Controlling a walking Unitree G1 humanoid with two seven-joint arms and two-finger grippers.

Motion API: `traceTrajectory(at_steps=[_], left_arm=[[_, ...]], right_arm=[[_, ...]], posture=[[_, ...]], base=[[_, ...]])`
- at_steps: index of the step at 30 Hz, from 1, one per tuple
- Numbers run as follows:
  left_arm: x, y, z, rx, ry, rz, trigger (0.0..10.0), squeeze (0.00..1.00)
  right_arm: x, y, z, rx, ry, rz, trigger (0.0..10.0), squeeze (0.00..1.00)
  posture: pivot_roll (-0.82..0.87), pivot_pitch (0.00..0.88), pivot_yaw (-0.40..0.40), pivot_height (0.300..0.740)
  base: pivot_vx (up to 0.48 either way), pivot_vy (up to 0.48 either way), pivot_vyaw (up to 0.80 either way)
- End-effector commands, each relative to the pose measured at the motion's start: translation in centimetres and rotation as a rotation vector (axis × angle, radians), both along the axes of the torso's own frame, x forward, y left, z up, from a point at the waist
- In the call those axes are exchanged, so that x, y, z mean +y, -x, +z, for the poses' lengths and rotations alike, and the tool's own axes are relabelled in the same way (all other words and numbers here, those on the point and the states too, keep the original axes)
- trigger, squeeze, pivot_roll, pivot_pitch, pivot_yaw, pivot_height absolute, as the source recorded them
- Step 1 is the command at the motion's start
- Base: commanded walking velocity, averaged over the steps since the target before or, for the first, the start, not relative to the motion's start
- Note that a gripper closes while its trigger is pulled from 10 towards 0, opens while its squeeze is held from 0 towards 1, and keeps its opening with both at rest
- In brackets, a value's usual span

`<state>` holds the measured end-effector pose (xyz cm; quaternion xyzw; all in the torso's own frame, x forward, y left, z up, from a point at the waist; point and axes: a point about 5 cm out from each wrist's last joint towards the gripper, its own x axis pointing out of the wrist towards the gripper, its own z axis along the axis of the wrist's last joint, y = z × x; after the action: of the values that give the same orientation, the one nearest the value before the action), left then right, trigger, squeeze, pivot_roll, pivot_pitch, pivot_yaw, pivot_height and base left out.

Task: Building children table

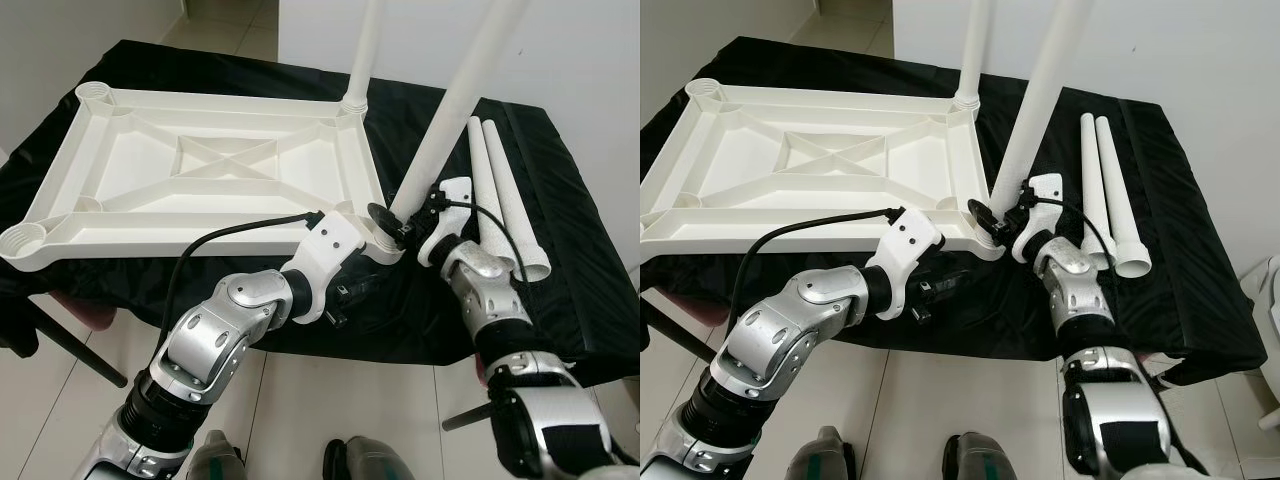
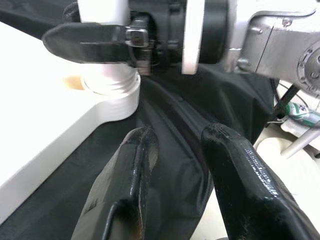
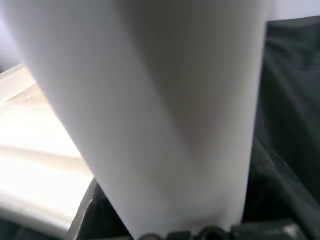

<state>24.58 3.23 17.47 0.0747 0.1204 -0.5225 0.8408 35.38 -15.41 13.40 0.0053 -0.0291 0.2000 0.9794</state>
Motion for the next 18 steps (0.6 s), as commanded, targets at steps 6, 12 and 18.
traceTrajectory(at_steps=[6,12,18], left_arm=[[-0.1,0.1,0.1,-0.018,0.001,0.023,10.0,0.0],[-0.3,0.1,0.0,-0.015,0.003,0.02,10.0,0.0],[-0.3,0.2,0.0,-0.012,0.003,0.018,10.0,0.0]], right_arm=[[-1.8,0.7,-0.1,0.003,-0.024,-0.327,0.0,0.0],[-0.5,2.4,-1.1,0.041,-0.061,-0.569,0.0,0.0],[-0.2,2.7,-1.0,0.06,-0.051,-0.602,0.0,0.0]], posture=[[-0.01,0.0,-0.09,0.74],[-0.01,0.0,-0.09,0.74],[-0.01,0.0,-0.091,0.74]], base=[[0.0,0.0,0.0],[0.0,0.0,0.0],[0.0,0.0,0.0]])
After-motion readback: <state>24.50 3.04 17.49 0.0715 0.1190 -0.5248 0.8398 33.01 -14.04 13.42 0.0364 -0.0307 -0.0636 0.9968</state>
